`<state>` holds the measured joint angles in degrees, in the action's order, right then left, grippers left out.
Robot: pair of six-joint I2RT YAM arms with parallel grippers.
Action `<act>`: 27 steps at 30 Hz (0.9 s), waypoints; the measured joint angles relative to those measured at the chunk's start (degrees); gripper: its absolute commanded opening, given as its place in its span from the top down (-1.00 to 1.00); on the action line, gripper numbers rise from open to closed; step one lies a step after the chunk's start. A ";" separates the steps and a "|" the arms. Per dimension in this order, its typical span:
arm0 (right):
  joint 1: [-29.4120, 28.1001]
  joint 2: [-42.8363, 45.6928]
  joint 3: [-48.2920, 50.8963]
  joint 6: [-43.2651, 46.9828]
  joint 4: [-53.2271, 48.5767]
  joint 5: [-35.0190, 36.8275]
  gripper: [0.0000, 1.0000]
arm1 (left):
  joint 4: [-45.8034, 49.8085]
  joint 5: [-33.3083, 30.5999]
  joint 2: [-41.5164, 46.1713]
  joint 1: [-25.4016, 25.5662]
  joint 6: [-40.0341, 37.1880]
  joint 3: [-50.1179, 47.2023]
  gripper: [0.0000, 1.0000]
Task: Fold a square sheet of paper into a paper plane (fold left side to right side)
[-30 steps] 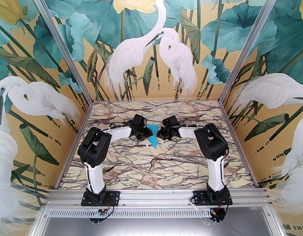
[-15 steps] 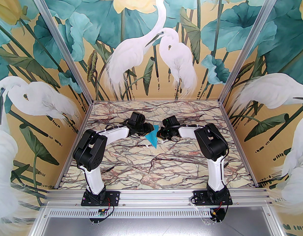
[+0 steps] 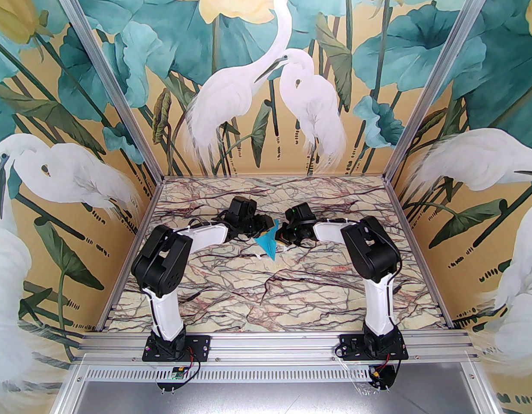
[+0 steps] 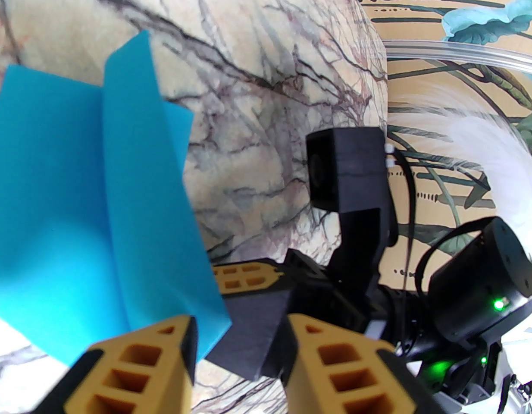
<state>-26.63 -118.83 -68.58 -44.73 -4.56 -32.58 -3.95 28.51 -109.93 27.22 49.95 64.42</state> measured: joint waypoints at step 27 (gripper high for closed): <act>1.18 0.02 2.16 -2.10 4.83 -2.12 0.92 | -11.23 1.66 -4.20 0.00 7.58 -1.81 0.16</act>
<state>-25.45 -118.80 -66.41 -46.83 0.27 -34.70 -15.18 30.17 -114.13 27.22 57.54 62.61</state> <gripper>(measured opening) 0.038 0.422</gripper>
